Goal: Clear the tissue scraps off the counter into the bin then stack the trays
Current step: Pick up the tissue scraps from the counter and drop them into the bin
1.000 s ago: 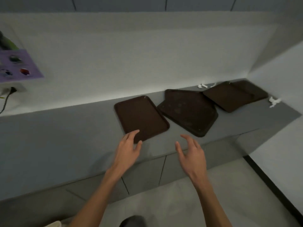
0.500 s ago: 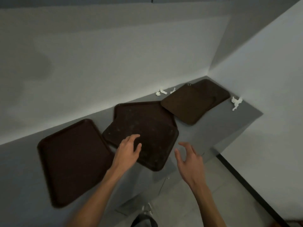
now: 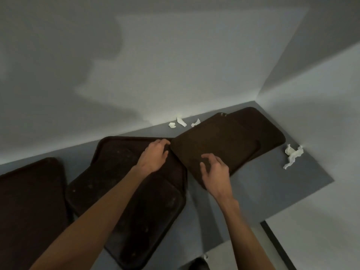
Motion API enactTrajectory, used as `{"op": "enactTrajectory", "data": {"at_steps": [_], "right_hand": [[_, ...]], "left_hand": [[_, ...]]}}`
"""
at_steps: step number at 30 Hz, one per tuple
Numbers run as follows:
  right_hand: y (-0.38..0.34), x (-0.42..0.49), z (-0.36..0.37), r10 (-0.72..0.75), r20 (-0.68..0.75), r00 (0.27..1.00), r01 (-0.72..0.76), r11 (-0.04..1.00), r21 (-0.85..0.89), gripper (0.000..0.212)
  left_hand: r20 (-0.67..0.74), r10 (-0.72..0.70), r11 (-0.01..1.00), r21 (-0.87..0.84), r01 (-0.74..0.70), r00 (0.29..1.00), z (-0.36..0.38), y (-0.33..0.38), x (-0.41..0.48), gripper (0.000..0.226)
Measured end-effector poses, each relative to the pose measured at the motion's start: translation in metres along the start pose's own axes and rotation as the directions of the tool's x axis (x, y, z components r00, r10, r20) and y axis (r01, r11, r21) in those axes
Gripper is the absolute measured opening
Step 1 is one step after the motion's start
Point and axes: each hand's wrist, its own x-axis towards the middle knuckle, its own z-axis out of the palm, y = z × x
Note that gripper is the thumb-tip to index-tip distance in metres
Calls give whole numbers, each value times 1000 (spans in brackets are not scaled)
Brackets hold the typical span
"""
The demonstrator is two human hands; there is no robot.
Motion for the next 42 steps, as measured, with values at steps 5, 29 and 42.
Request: {"op": "enactTrajectory", "data": {"at_steps": [5,29,42], "right_hand": [[36,125,7,-95,189,977,114,989,-94,34],[35,330,94,-172,311,935,233,957,-173,16],[-118,44,27,-186,445,876,-159,760,631,34]], "left_hand": [[57,-30,994,107,23,998,37,7,102,43],[-197,-195,914,318,251,961,62,-6,174,12],[-441,-452,892,-245,380,775,-73,7,-155,20]]}}
